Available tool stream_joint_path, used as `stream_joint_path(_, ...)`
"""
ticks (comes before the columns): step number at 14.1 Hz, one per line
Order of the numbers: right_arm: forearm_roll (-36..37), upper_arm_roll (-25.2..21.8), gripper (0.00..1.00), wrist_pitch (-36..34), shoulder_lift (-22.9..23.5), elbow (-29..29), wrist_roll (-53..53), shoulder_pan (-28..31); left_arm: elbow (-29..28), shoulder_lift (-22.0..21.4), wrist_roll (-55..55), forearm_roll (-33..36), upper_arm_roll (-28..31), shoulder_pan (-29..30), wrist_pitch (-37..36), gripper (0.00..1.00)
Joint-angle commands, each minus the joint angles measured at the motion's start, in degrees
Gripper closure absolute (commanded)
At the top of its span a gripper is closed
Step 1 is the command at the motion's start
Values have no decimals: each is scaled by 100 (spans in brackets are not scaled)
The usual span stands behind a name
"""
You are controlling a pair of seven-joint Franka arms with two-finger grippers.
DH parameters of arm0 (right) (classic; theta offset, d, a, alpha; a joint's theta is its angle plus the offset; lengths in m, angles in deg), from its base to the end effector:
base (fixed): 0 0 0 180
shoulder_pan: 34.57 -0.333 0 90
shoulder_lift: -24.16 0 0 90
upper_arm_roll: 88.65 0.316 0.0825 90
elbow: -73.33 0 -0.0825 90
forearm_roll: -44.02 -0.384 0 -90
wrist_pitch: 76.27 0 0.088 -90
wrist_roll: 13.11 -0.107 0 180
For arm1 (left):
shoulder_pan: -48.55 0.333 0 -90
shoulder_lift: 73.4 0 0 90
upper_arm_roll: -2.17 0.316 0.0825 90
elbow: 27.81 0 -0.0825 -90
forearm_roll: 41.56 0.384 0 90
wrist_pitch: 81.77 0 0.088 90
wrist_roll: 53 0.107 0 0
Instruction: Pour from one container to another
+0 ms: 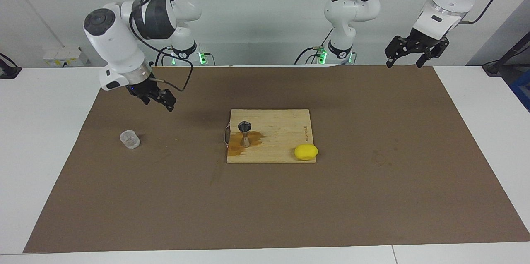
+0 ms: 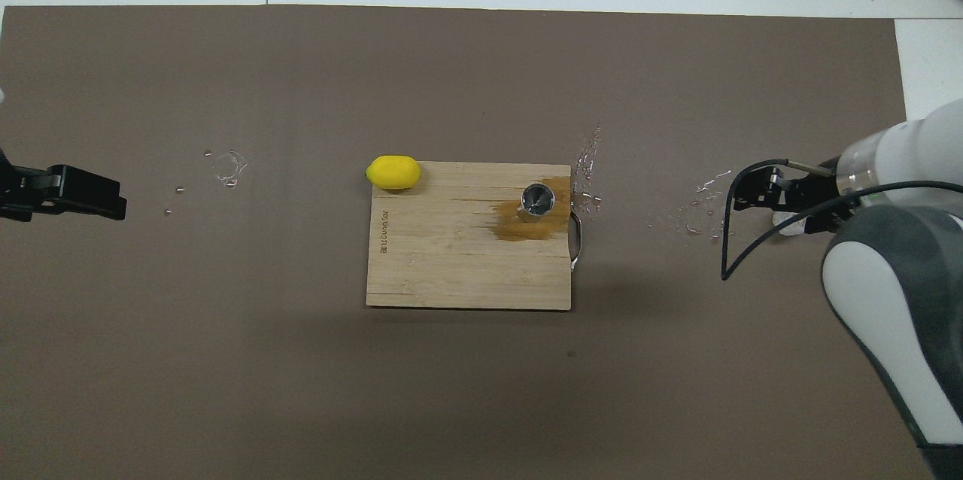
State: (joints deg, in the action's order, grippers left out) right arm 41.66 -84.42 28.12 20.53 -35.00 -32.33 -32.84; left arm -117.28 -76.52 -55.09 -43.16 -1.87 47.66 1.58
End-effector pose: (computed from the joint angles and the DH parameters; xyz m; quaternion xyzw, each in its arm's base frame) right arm 0.5415 0.0278 0.5284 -0.9884 0.1506 0.0060 0.0168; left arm 0.5231 -0.0495 0.6483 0.9992 -0.0259 -0.0269 0.0104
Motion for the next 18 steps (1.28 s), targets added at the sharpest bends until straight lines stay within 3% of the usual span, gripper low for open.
stream_joint_path(1,227,0,0,-471,222,873,358,65,-96,-136,51,-60,-45,98,-64,0)
stream_joint_path(6,509,0,0,-1482,434,1938,446,65,-96,-136,51,-69,-45,98,-64,0)
stream_joint_path(18,158,0,0,-1667,240,1596,997,56,-96,-136,51,-60,-45,98,-64,0)
